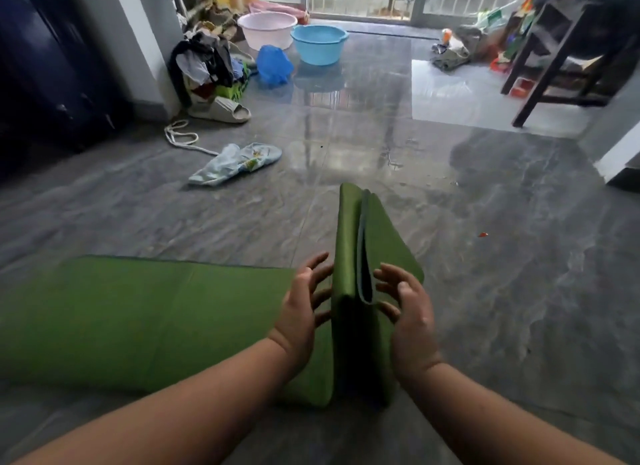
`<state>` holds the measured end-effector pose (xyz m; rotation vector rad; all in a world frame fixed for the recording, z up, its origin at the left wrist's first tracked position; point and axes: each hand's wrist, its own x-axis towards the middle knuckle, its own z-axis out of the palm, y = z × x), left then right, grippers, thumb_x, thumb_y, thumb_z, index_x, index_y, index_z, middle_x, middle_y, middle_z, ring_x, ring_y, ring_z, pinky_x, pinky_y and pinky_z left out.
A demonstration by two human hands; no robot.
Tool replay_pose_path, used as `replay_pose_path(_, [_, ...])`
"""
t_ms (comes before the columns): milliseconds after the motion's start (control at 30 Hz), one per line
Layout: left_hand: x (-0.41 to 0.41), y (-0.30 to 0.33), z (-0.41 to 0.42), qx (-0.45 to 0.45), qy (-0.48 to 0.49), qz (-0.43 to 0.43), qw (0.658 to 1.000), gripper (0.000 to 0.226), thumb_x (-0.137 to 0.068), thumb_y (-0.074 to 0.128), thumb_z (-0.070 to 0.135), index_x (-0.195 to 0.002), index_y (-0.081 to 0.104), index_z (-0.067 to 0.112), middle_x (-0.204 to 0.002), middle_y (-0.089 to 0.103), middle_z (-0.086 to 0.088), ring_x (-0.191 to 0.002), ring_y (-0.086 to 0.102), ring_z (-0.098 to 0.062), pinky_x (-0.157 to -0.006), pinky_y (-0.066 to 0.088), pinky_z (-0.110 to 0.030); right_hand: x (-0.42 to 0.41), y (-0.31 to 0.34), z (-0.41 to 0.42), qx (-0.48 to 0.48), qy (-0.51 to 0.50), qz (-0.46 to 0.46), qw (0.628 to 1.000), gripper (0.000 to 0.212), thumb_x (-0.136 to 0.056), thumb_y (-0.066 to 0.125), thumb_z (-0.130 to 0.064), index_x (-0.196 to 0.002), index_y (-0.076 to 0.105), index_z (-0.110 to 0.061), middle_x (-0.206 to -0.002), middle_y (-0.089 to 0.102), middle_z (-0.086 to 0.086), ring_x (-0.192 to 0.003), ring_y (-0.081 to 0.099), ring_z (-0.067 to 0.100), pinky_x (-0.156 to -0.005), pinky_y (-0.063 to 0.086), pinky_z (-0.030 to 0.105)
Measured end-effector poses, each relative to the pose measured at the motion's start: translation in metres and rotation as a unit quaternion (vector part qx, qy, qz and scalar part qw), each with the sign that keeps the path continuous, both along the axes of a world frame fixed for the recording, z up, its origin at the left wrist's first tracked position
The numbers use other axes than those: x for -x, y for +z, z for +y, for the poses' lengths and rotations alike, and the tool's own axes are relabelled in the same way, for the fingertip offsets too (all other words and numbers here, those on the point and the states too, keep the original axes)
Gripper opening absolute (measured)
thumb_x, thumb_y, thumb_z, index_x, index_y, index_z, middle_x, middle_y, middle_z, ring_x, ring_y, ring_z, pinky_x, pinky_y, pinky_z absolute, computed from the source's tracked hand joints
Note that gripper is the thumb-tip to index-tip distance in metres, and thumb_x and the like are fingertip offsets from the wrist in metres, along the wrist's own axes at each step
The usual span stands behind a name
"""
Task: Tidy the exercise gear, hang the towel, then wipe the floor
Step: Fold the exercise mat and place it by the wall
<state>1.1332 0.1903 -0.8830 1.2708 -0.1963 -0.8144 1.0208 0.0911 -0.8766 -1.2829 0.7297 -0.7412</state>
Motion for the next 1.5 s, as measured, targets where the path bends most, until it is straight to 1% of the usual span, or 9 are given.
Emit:
replay_pose_path(200, [0.007, 0.003, -0.04, 0.001, -0.087, 0.057, 0.995, 0.046, -0.098, 0.041, 0.055, -0.136, 0.054, 0.033, -0.135, 0.06, -0.011, -0.119, 0.062, -0.024, -0.098, 0.053, -0.039, -0.022, -0.006, -0.021, -0.05, 0.019, 0.054, 0.997, 0.051, -0.084, 0.05, -0.052, -0.134, 0.048, -0.041, -0.153, 0.039, -0.003, -0.139, 0.039, 0.011, -0.12, 0.027, 0.041])
replay_pose_path(367, [0.016, 0.008, -0.037, 0.045, -0.077, 0.058, 0.994, 0.056, -0.102, 0.035, 0.051, -0.148, 0.042, 0.019, -0.15, 0.048, -0.007, -0.136, 0.048, -0.02, -0.113, 0.039, -0.039, -0.024, 0.009, 0.003, -0.132, 0.075, -0.076, 0.985, 0.085, -0.074, 0.075, -0.052, -0.146, 0.042, -0.022, -0.144, 0.053, -0.002, -0.124, 0.057, 0.009, -0.097, 0.049, 0.025])
replay_pose_path(467, [0.019, 0.016, -0.022, 0.081, -0.04, 0.042, 0.995, 0.052, -0.103, 0.035, 0.043, -0.148, 0.041, 0.017, -0.149, 0.049, -0.004, -0.136, 0.047, -0.018, -0.11, 0.041, -0.031, -0.026, 0.017, 0.019, -0.114, 0.099, -0.12, 0.981, 0.065, -0.089, 0.055, -0.034, -0.147, 0.036, -0.012, -0.15, 0.045, 0.003, -0.127, 0.054, 0.004, -0.093, 0.049, 0.017])
replay_pose_path(600, [0.022, 0.001, -0.002, 0.095, -0.066, 0.025, 0.993, 0.041, -0.105, 0.032, 0.038, -0.137, 0.052, 0.021, -0.137, 0.059, 0.005, -0.126, 0.056, -0.014, -0.094, 0.052, -0.023, -0.03, 0.002, 0.039, -0.147, 0.171, -0.059, 0.972, 0.101, -0.065, 0.07, -0.074, -0.147, 0.041, -0.024, -0.135, 0.059, -0.009, -0.122, 0.057, 0.006, -0.102, 0.049, 0.031])
replay_pose_path(833, [-0.01, 0.014, 0.017, 0.003, -0.069, -0.13, 0.989, 0.047, -0.106, 0.035, 0.032, -0.15, 0.034, 0.015, -0.14, 0.052, 0.004, -0.117, 0.054, 0.01, -0.093, 0.044, -0.011, -0.051, -0.005, 0.052, -0.092, 0.061, -0.083, 0.99, 0.075, -0.083, 0.061, -0.056, -0.142, 0.044, -0.012, -0.134, 0.059, 0.005, -0.118, 0.061, 0.014, -0.093, 0.051, 0.027])
replay_pose_path(967, [-0.039, 0.04, 0.038, -0.047, -0.098, -0.194, 0.975, 0.037, -0.107, 0.028, 0.02, -0.141, 0.045, 0.018, -0.114, 0.066, 0.0, -0.097, 0.064, -0.007, -0.074, 0.051, -0.016, -0.044, -0.026, 0.049, 0.004, 0.048, 0.006, 0.999, 0.041, -0.09, 0.048, -0.044, -0.129, 0.052, -0.032, -0.128, 0.059, 0.007, -0.117, 0.059, 0.022, -0.104, 0.045, 0.054])
replay_pose_path(1067, [-0.059, 0.066, 0.06, -0.137, -0.118, -0.31, 0.933, 0.051, -0.104, 0.04, 0.037, -0.152, 0.027, 0.029, -0.135, 0.049, 0.005, -0.12, 0.052, -0.012, -0.095, 0.046, -0.02, -0.037, -0.038, 0.063, 0.108, 0.088, 0.038, 0.989, 0.049, -0.09, 0.043, -0.042, -0.137, 0.048, -0.03, -0.143, 0.051, -0.002, -0.135, 0.044, 0.016, -0.116, 0.032, 0.049])
replay_pose_path(1233, [-0.09, 0.069, 0.1, -0.342, -0.215, -0.389, 0.828, 0.069, -0.097, 0.047, 0.052, -0.154, 0.011, 0.04, -0.165, 0.0, -0.008, -0.15, 0.014, -0.028, -0.121, 0.017, -0.041, -0.055, -0.054, 0.096, 0.303, 0.227, 0.16, 0.912, 0.058, -0.094, 0.028, -0.047, -0.151, 0.017, -0.039, -0.162, 0.008, -0.015, -0.151, 0.003, 0.005, -0.123, 0.012, 0.042])
replay_pose_path(1500, [-0.163, -0.006, 0.19, -0.462, -0.216, -0.37, 0.776, 0.074, -0.095, 0.057, 0.03, -0.156, 0.014, 0.032, -0.165, -0.007, -0.007, -0.151, 0.014, -0.029, -0.122, 0.016, -0.036, -0.098, -0.085, 0.175, 0.383, 0.273, 0.468, 0.748, 0.066, -0.098, 0.016, -0.059, -0.155, -0.009, -0.037, -0.164, -0.016, -0.003, -0.15, -0.017, 0.023, -0.119, -0.004, 0.058])
